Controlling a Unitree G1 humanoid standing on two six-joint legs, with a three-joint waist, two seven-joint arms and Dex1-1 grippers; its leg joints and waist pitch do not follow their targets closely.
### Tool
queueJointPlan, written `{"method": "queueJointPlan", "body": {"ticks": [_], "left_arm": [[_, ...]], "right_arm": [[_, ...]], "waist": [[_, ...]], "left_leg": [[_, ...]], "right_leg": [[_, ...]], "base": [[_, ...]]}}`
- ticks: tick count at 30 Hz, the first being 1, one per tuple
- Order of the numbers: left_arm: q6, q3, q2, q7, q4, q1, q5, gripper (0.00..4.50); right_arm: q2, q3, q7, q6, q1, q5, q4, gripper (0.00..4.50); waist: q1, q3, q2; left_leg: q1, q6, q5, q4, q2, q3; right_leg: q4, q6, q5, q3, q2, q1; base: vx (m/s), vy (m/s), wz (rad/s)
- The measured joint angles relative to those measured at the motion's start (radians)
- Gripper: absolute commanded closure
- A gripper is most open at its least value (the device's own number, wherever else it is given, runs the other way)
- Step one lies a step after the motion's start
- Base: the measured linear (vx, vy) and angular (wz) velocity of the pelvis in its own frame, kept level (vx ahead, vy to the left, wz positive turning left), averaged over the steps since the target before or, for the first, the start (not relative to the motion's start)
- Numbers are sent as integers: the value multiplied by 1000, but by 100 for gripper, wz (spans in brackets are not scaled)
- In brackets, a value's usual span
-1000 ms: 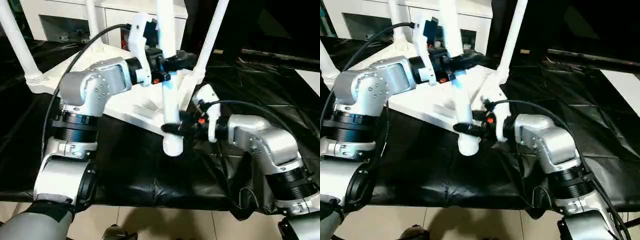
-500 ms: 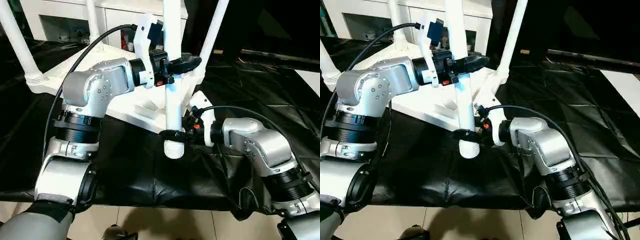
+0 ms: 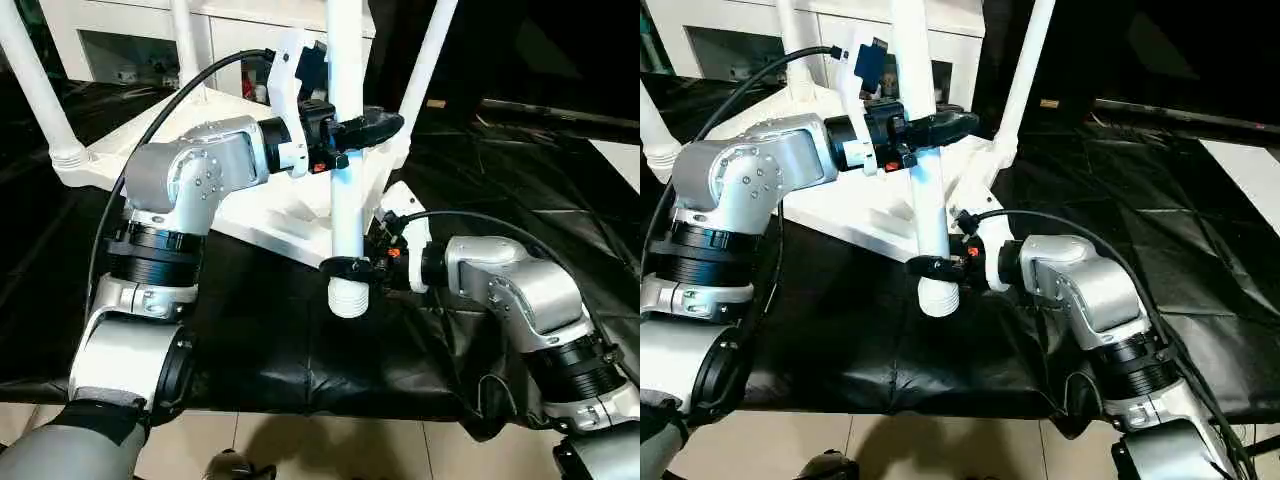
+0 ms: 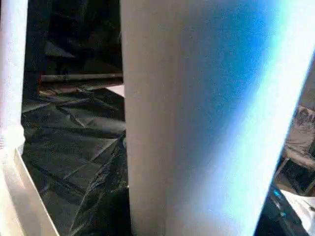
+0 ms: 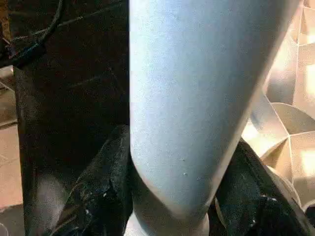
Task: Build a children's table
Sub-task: Pick table leg
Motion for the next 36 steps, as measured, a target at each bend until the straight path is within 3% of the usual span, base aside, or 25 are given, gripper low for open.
{"method": "queueJointPlan", "body": {"ticks": [4,6,8,10,12,13,14,18,21,23,25,28,36], "left_arm": [[-85,19,-30,6,-2,3,-3,178],[-245,90,-99,27,0,22,-6,178],[-334,124,-138,45,10,26,-20,178],[-389,202,-170,53,32,26,-71,178],[-397,264,-185,54,53,26,-119,178],[-408,352,-216,54,86,26,-203,178],[-416,387,-221,54,108,26,-238,178],[-450,420,-202,44,159,28,-264,178],[-540,209,-76,18,241,32,-5,178],[-633,-25,33,-35,310,44,237,178],[-687,-148,78,-81,377,67,376,149],[-737,-260,93,-180,443,68,471,132],[-862,-411,143,-377,652,-37,623,76]], "right_arm": [[67,-78,-32,-25,1,54,12,264],[107,-149,-57,-33,1,104,11,264],[115,-179,-66,-39,0,128,4,264],[141,-226,-85,-43,1,161,-3,264],[150,-253,-96,-47,4,182,-13,264],[164,-286,-118,-60,11,197,-23,264],[169,-299,-131,-67,15,198,-28,264],[162,-310,-185,-98,63,166,-34,264],[131,-297,-265,-156,95,61,-2,264],[115,-298,-318,-193,114,7,17,265],[107,-305,-344,-202,128,-14,17,265],[109,-304,-361,-203,135,-14,3,265],[95,-305,-369,-206,200,-15,-62,265]], "waist": [[1,-1,-2],[2,-2,-4],[4,-4,-7],[3,-4,-7],[3,-4,-7],[3,-5,-5],[4,-5,-5],[12,-5,-5],[20,-6,-3],[19,-9,3],[16,-10,11],[15,-10,17],[15,-11,47]], "left_leg": [[0,0,0,0,0,0],[0,0,0,0,0,0],[0,0,0,0,0,0],[0,0,0,0,0,0],[1,0,0,0,0,0],[1,0,0,0,-1,0],[1,0,0,-1,-1,0],[1,0,0,-1,0,-1],[3,0,0,-2,-1,-3],[6,0,0,-4,-1,-6],[5,0,0,-4,-2,-6],[3,0,0,-5,-1,-6],[5,0,0,-5,-1,-1]], "right_leg": [[0,0,0,0,0,0],[-1,0,0,0,0,0],[-1,0,0,0,0,0],[0,-1,0,0,0,0],[0,-1,0,0,0,0],[0,-1,1,0,0,1],[0,-1,1,0,0,1],[0,-1,1,-1,0,1],[-2,0,1,-1,0,4],[-4,1,1,0,0,6],[-5,1,1,0,0,6],[-3,0,0,0,1,3],[-2,-2,-2,1,0,3]], "base": [[0,0,0],[0,0,0],[0,0,0],[0,0,0],[0,0,0],[0,0,0],[0,0,0],[0,0,0],[0,0,0],[0,0,0],[0,0,0],[0,0,0],[0,0,0]]}}
